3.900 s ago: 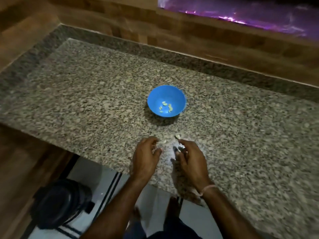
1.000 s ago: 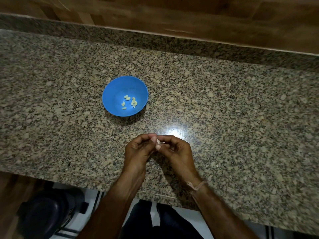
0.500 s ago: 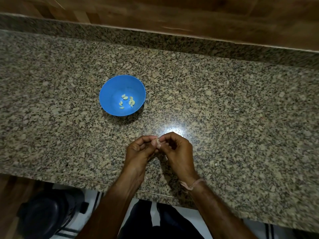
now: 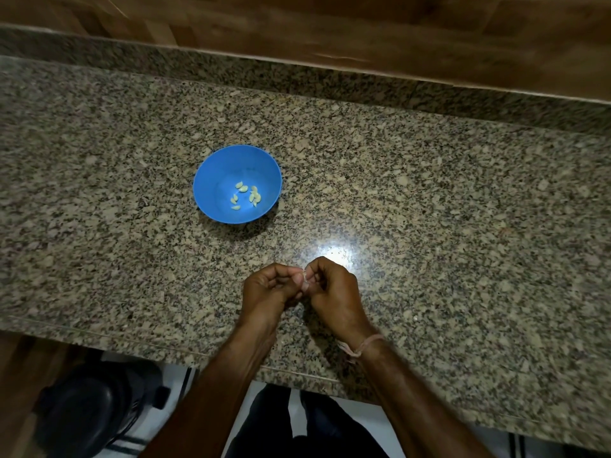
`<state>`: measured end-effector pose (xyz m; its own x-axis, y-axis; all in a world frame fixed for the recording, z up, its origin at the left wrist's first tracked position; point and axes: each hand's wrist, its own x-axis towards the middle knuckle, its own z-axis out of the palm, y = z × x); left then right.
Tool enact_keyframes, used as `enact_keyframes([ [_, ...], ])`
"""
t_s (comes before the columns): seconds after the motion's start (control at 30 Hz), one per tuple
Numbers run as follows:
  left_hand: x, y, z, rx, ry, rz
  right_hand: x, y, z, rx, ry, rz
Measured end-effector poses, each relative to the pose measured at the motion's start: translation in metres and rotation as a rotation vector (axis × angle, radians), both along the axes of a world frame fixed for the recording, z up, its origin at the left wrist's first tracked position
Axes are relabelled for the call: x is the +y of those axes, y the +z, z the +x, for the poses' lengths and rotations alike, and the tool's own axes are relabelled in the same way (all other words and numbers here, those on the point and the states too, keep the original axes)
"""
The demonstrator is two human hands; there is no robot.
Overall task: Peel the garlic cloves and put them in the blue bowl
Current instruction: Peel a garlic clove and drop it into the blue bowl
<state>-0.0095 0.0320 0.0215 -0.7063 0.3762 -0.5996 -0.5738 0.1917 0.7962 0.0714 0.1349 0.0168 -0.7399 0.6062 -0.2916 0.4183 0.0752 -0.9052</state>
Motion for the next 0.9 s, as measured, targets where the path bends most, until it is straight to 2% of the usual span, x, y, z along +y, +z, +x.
enact_keyframes([
  [0.23, 0.003, -0.013, 0.001, -0.002, 0.078, -0.036, -0.007, -0.004, -0.003, 0.010, -0.092, -0.044],
  [0.37, 0.009, -0.013, 0.005, 0.088, 0.135, -0.088, -0.016, -0.010, -0.005, 0.020, -0.140, 0.047],
  [0.5, 0.012, -0.019, 0.004, 0.213, 0.078, -0.167, -0.017, -0.013, -0.006, 0.014, -0.154, 0.100],
  [0.6, 0.014, -0.018, -0.001, 0.353, -0.012, -0.232, -0.016, -0.011, -0.004, 0.035, -0.194, 0.113],
  [0.7, 0.010, -0.013, -0.010, 0.619, -0.121, -0.344, -0.009, -0.015, 0.002, 0.031, -0.205, 0.126],
  [0.8, 0.006, -0.018, -0.023, 0.893, -0.302, -0.423, -0.001, -0.019, 0.014, -0.012, -0.121, 0.196],
  [0.9, 0.005, -0.024, -0.027, 0.985, -0.396, -0.535, 0.000, -0.019, 0.022, -0.106, 0.022, 0.386],
])
